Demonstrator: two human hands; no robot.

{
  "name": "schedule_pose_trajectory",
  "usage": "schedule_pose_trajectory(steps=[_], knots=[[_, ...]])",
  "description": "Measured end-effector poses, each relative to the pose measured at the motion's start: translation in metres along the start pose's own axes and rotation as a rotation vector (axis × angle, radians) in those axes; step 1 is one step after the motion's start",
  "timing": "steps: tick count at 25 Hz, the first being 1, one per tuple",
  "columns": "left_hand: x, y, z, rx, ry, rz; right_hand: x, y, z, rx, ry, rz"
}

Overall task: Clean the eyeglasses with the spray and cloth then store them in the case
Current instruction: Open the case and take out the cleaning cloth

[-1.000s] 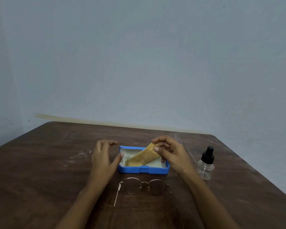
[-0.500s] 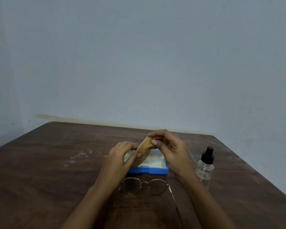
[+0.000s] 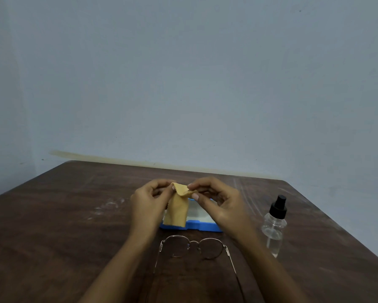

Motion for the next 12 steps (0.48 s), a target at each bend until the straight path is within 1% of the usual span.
schedule_pose_trajectory(steps=[2, 4, 8, 10, 12], knots=[[-0.009, 0.002, -0.002, 0.001, -0.105, -0.147, 0.001, 0.002, -0.001, -0.006, -0.017, -0.061], [-0.015, 0.002, -0.005, 0.012, -0.175, -0.255, 0.003, 0.006, -0.001, -0.028, -0.032, -0.122], [-0.02, 0.003, -0.008, 0.04, -0.245, -0.339, 0.006, 0.018, -0.003, -0.09, -0.071, -0.263], [-0.019, 0.003, -0.009, 0.055, -0.249, -0.359, 0.007, 0.018, -0.005, -0.09, -0.043, -0.23], [-0.017, 0.003, -0.01, 0.068, -0.247, -0.383, 0.011, 0.012, -0.005, -0.023, 0.014, -0.17]])
Point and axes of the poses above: each hand's wrist, its own z-axis towards the middle knuckle, its own y-axis out of the palm, x = y × z, the point moved 10 cm from there along z, towards the middle knuckle, and after that the axes turned 9 degrees about y, right-handed, at the moved point
